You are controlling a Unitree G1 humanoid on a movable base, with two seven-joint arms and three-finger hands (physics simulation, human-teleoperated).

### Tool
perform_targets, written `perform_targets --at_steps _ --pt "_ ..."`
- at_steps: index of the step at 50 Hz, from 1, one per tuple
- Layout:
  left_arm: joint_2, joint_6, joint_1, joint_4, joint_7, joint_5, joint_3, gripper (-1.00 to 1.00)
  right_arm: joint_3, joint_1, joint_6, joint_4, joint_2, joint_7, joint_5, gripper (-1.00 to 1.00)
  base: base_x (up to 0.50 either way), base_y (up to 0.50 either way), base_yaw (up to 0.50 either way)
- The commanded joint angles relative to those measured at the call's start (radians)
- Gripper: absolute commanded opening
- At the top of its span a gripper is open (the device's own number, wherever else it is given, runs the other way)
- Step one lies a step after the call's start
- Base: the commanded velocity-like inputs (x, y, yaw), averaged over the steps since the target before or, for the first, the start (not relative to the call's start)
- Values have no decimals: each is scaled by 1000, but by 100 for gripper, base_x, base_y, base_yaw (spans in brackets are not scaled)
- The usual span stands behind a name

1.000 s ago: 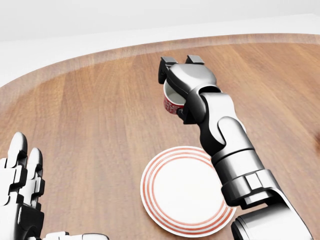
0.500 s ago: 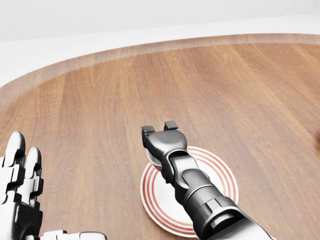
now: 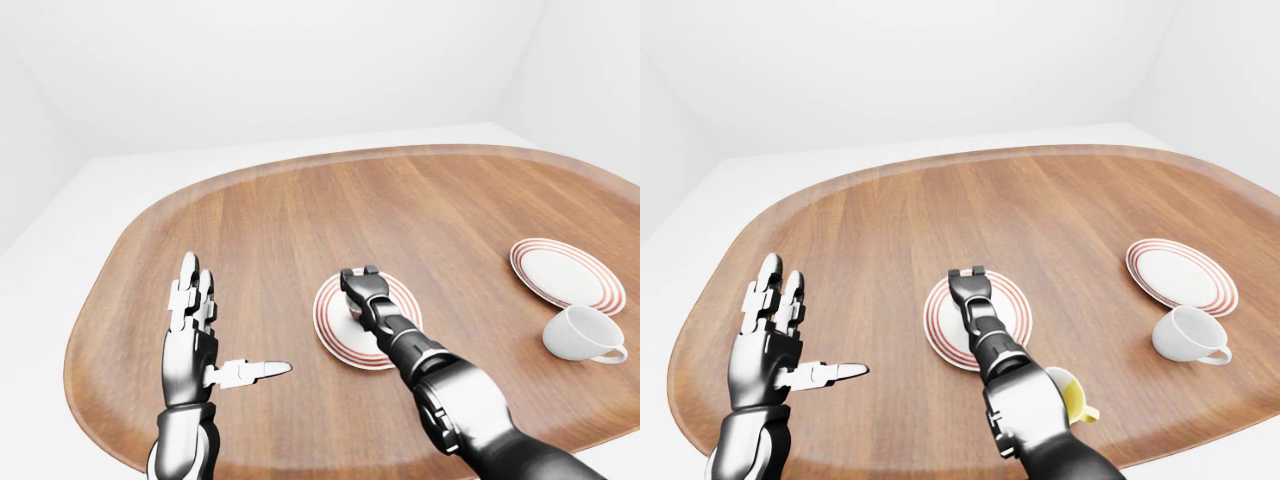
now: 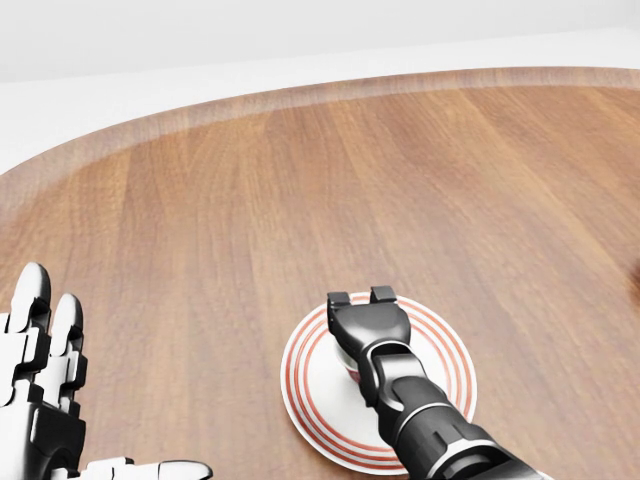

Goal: Put the red mug on the left plate.

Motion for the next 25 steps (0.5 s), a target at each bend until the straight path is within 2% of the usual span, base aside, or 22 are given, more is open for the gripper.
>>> perform_targets --at_steps 1,7,13,25 --pt "0 0 -2 5 1 -1 3 100 -29 21 -4 9 -25 -102 82 -100 0 0 0" --pt "0 0 -6 12 3 0 3 100 -46 43 -22 13 -33 -130 104 -100 0 0 0" --pt "-1 0 -5 12 3 0 3 100 -47 50 -23 13 -30 -129 108 -100 0 0 0" --pt "-1 0 0 11 3 1 2 100 -50 70 -55 14 -23 -135 123 -100 0 0 0"
